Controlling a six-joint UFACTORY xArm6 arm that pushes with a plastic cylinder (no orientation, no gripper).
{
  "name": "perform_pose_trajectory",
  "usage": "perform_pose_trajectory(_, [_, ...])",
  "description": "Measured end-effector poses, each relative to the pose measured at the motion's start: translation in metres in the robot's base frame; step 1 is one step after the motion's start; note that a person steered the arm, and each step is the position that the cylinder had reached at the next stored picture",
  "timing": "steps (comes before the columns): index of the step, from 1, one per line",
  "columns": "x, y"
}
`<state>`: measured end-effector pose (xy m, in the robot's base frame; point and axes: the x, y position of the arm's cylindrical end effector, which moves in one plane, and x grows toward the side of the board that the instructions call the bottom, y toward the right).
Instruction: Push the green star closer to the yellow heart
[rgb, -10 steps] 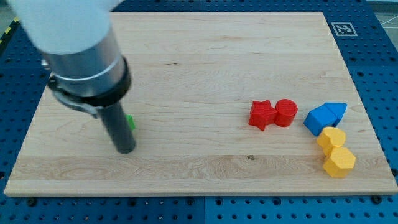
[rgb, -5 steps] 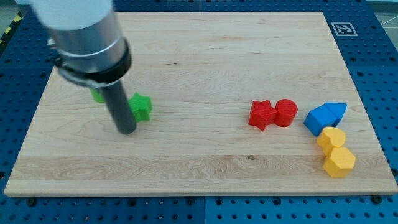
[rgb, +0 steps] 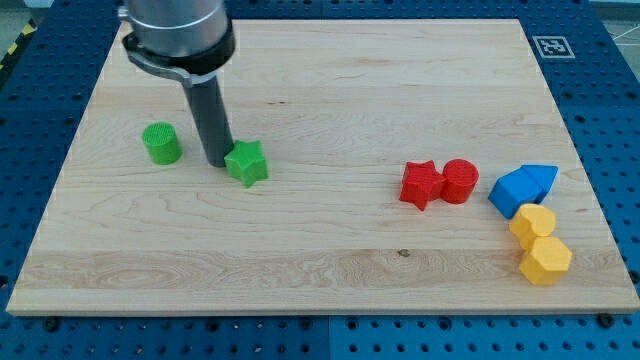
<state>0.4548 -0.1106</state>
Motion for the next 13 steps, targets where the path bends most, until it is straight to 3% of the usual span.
perform_pose_trajectory(5, [0.101,0.144])
perform_pose_trajectory(6, [0.100,0.095])
perform_pose_trajectory(7, [0.074,0.059])
perform_pose_trajectory(8, [0.034,0.060])
perform_pose_trajectory(9, [0.017,0.102])
perform_pose_trajectory(13, [0.080,0.197])
